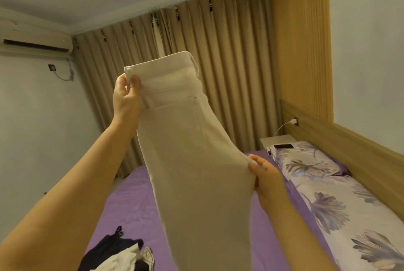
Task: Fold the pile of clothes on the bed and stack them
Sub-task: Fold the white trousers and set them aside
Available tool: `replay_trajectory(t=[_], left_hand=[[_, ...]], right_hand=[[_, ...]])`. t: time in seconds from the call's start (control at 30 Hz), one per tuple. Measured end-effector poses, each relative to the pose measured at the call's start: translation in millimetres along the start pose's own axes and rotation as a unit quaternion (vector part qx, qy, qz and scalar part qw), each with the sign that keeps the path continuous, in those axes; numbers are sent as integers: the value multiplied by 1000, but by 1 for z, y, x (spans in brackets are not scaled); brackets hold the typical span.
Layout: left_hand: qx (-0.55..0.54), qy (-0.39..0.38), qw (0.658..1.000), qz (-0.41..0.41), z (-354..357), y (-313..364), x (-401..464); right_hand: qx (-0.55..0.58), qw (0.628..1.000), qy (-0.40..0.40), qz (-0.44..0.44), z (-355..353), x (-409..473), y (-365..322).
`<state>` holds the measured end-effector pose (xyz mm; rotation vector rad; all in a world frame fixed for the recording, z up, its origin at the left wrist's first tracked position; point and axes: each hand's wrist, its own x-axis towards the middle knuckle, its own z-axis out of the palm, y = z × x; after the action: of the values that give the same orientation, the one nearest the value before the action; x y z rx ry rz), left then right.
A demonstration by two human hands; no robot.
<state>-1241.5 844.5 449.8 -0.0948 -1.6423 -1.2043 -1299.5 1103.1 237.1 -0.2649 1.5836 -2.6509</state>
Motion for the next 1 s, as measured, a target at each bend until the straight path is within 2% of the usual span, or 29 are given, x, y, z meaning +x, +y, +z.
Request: replay_trajectory(t=[0.1, 0.13, 0.2, 0.23, 0.3, 0.43, 0.6, 0.7, 0.9, 1.0], left_hand=[[-6, 27, 1000, -13, -6, -9, -8], [-6, 35, 999, -17, -8, -10, -11], [-9, 46, 999, -25, -12, -10, -17], [-9, 49, 998, -31, -15, -10, -21], [-4, 53, 998, -46, -22, -8, -32], [9, 60, 994, -85, -38, -10, -61], [70, 86, 981, -158, -65, -33, -104], [102, 110, 969, -198, -86, -52, -123], [83, 179, 918, -345, -137, -97, -169], [107, 203, 891, -392, -171, -117, -204]], right_hand=[[-105, 988, -98, -54, 5, 0, -14], [-171, 978, -98, -66, 7, 0, -16], [-302, 947, -48, -101, 3, 4, -16], [-333, 935, -31, -119, -2, 4, -15], [-333, 933, -33, -131, -14, 5, -9], [-215, 972, -71, -65, -27, -2, 22], [-263, 960, -33, -95, -24, -22, 67], [-332, 934, -34, -125, -22, -30, 63], [-475, 854, -108, -181, 2, -25, 27], [-537, 809, -207, -116, 25, -10, 42]])
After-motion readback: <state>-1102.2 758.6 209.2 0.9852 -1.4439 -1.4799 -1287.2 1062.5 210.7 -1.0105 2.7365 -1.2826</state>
